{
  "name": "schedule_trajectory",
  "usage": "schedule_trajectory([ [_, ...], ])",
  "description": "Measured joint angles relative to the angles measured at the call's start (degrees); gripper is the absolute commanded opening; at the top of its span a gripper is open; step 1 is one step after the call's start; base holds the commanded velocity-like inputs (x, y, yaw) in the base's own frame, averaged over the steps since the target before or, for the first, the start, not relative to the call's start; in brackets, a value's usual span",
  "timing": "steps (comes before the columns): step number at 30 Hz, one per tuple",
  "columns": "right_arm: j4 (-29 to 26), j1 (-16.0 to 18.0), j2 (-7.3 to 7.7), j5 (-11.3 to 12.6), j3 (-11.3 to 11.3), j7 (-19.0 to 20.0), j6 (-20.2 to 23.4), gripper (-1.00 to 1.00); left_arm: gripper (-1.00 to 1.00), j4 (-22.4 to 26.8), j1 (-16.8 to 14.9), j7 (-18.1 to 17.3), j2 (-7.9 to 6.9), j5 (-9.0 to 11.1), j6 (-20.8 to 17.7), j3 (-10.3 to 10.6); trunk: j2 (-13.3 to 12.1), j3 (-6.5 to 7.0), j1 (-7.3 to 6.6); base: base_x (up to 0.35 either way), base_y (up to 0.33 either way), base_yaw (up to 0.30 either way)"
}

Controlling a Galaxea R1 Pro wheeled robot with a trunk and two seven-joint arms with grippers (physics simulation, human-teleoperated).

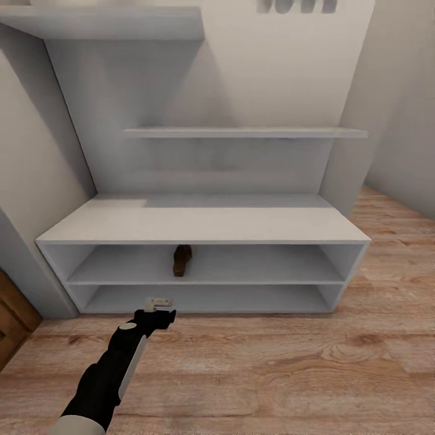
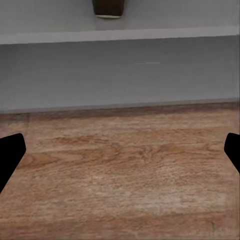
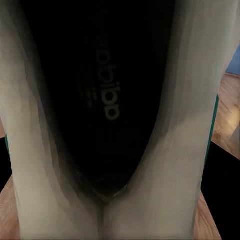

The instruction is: Pick up the two gym shoes and the two sandals from the corridor floor and place them onto the hallstand (shoe rack) in the corridor, making sure they are on the rack and not on the floor. Arrange them so the two gym shoes are next to each other and the two sandals are next to each other.

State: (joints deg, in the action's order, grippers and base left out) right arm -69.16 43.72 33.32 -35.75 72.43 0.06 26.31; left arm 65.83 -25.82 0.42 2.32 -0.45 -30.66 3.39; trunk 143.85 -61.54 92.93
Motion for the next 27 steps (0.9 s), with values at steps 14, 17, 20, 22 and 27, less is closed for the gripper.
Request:
schedule_trajectory([
  [14,0.09,0.01,-0.08,-0.03,-0.08,-0.05,-0.01,-1.00,1.00,7.36,0.09,-0.07,0.04,0.09,0.03,0.20,0.00,0.00,0.02,-0.087,-0.030,0.000],
  [17,0.09,0.01,-0.07,-0.02,-0.09,-0.06,0.01,-1.00,1.00,7.43,0.09,-0.09,0.04,0.08,0.04,0.20,0.00,0.00,0.02,-0.292,-0.143,0.000],
  [20,0.10,0.01,-0.07,-0.03,-0.09,-0.12,0.00,-1.00,1.00,7.46,0.09,-0.09,0.04,0.07,0.04,0.20,0.00,0.00,0.03,-0.307,-0.158,0.000],
  [22,0.09,0.01,-0.07,-0.03,-0.09,-0.13,0.01,-1.00,1.00,7.47,0.09,-0.11,0.04,0.09,0.04,0.18,0.00,0.00,0.03,-0.313,-0.163,0.000],
  [27,0.16,0.01,-0.08,-0.03,-0.09,-0.15,-0.01,-1.00,1.00,8.41,0.09,-0.21,0.04,0.05,0.04,0.12,0.00,0.00,0.03,-0.316,-0.166,0.000],
])
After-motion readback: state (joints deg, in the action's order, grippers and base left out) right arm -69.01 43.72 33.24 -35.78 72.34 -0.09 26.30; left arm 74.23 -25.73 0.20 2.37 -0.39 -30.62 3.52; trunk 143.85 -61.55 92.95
